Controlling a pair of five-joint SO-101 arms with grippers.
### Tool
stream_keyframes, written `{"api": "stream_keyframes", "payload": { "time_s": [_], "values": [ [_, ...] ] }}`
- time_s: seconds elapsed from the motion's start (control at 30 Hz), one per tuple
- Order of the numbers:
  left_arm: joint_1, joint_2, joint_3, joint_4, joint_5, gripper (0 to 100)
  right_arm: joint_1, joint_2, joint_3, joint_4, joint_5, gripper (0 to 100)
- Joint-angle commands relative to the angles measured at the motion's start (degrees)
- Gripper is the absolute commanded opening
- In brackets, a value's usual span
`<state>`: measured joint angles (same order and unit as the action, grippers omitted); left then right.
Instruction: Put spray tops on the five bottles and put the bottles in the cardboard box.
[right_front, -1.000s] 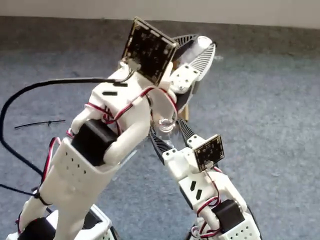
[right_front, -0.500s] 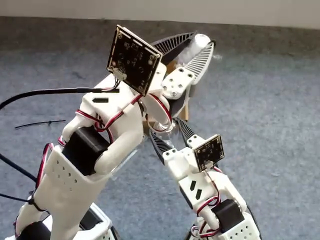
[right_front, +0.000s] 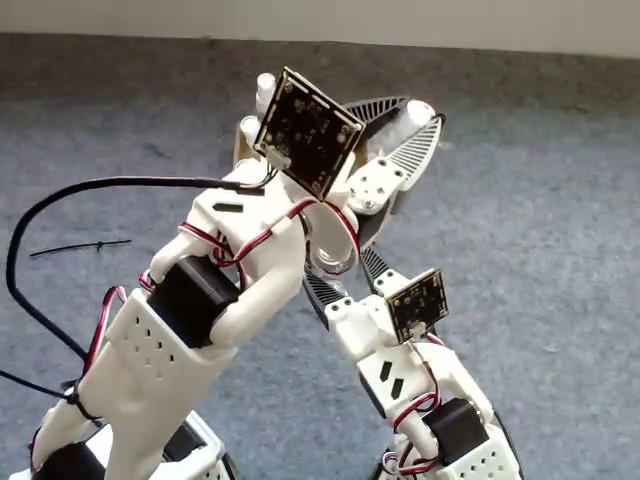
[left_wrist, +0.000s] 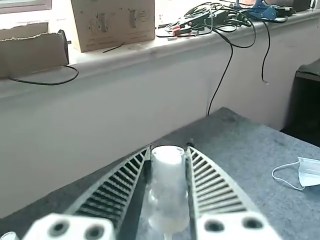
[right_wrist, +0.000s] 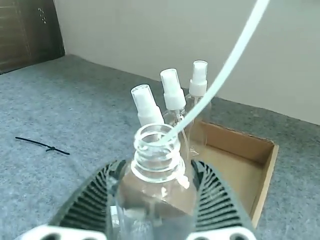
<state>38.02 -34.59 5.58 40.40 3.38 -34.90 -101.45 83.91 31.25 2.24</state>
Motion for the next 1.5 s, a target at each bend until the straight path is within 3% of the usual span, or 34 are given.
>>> {"api": "stream_keyframes", "payload": {
  "time_s": [0.0, 0.27, 0.5, 0.7, 0.83, 0.93, 1.27, 1.47],
  "values": [
    [-0.4, -1.36, -0.4, -1.67, -0.35, 4, 1.71, 0.04, -0.84, 0.04, -0.62, 0.4],
    [-0.4, -4.26, 3.65, 2.9, -0.44, 4, 4.79, 0.04, -0.92, 0.04, -0.7, 0.4],
    [-0.48, -11.74, 17.54, 9.05, -0.53, 4, 4.88, -0.04, -0.92, 0.04, -0.7, 0.4],
    [-6.37, -17.27, 27.56, 9.05, -0.53, 5, 4.88, -0.04, -0.92, 0.04, -0.7, 0.4],
    [-6.9, -19.82, 30.2, 9.41, -6.33, 13, 4.88, -0.04, -0.75, 0.04, -0.7, 0.4],
    [-7.25, -22.29, 29.85, 10.64, -8.09, 20, 4.88, -0.04, -0.57, -0.04, -0.7, 0.4],
    [-7.34, -24.48, 17.01, 13.45, -8.18, 17, 4.88, -0.04, -0.57, -0.22, -0.7, 0.4],
    [-9.71, -17.27, 16.48, 13.36, -9.23, 17, 4.88, -0.04, -0.57, -0.22, -0.7, 0.4]
  ]
}}
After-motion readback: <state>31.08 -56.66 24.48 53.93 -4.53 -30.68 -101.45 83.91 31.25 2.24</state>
